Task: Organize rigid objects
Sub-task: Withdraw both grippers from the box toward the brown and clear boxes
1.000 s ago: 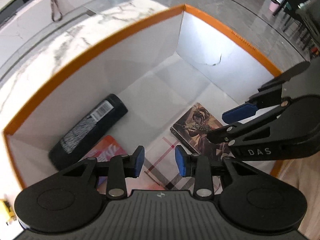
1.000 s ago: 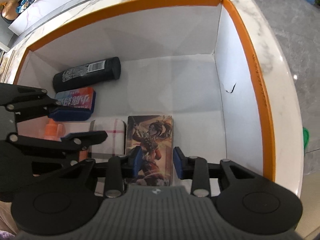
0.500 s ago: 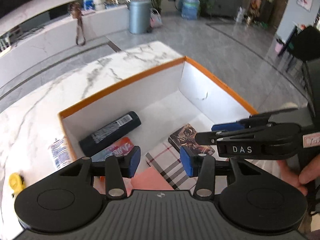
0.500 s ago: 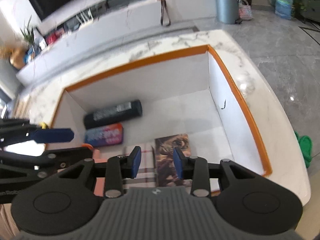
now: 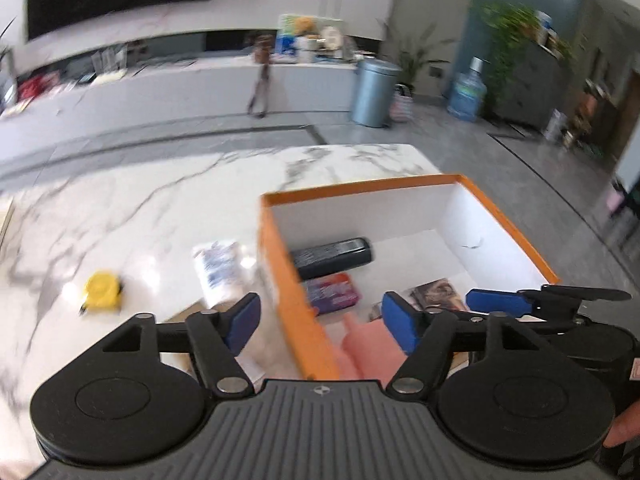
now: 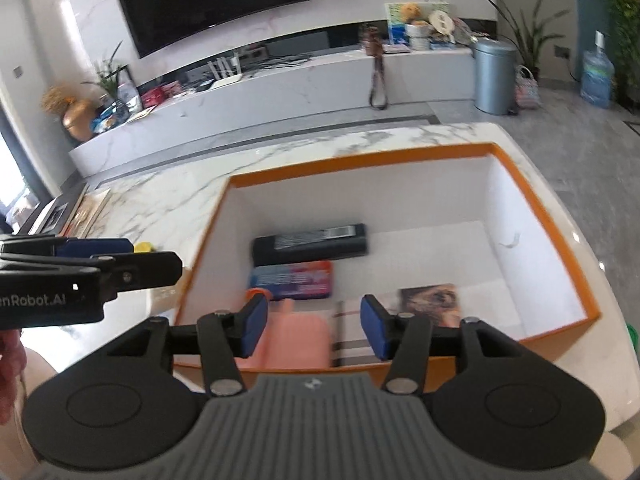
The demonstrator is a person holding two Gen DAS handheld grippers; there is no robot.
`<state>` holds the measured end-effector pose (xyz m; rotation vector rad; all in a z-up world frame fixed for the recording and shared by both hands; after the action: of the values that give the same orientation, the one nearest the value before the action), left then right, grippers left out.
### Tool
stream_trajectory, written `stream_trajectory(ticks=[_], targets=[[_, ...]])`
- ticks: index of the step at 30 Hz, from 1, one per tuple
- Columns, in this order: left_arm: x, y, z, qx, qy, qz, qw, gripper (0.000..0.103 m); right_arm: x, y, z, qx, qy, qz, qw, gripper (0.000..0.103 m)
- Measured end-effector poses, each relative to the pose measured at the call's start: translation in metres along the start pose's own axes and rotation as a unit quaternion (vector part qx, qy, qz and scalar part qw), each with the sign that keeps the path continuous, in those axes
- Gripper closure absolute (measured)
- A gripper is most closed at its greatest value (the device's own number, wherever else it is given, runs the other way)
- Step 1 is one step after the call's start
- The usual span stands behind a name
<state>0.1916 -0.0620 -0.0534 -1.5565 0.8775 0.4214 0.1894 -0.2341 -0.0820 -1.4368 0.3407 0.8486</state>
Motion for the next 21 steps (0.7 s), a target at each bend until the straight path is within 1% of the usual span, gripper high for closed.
stream_trajectory(ticks=[2,5,8,10,13,15,16,17,19,21], targets=[[-0.003,0.005,0.016,-0.028,-0.005,0.001,0.9996,0.017,0.001,-0.001,0.015,-0.014,-0.005,-0.002,1.000,0.040],[-0.011,0.014,0.042,-0.058,-0.003,0.005,0.9983,0.017,0.003,-0.001,0.039,-0.040,-0.014,0.000,0.999,0.039],[-0.023,0.022,0.067,-0.053,-0.029,-0.006,0.9982,0.017,0.007,-0.001,0.062,-0.061,-0.030,-0.004,0.998,0.039],[-0.027,0.026,0.082,-0.044,-0.042,-0.004,0.9981,0.017,0.012,-0.001,0.077,-0.076,-0.043,-0.005,0.996,0.039],[-0.035,0.031,0.102,-0.038,-0.032,0.005,0.9987,0.017,0.018,-0.002,0.101,-0.097,-0.063,-0.011,0.993,0.041],[-0.037,0.031,0.114,-0.037,-0.035,0.007,0.9987,0.017,0.023,-0.003,0.116,-0.109,-0.074,-0.009,0.991,0.046],[-0.037,0.030,0.121,-0.044,-0.037,0.010,0.9983,0.018,0.027,-0.003,0.123,-0.116,-0.078,-0.005,0.990,0.050],[-0.036,0.031,0.128,-0.055,-0.037,0.014,0.9977,0.019,0.032,-0.003,0.131,-0.122,-0.080,0.001,0.989,0.051],[-0.031,0.030,0.142,-0.079,-0.034,0.022,0.9961,0.020,0.043,-0.003,0.144,-0.134,-0.083,0.015,0.987,0.052],[-0.026,0.031,0.150,-0.083,-0.031,0.027,0.9957,0.024,0.053,-0.004,0.152,-0.141,-0.084,0.027,0.986,0.052]])
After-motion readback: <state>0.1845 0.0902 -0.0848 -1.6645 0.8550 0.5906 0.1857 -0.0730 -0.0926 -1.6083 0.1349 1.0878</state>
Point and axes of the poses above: each gripper's, at about its wrist camera, not at the fingertips, and x roughly the way its jaws point, z to its left, y to its underside, the point moved 5 cm from there along x, roughly the way its jaws point, and after that the axes turned 4 degrees about -x, right-handed, at the moved point
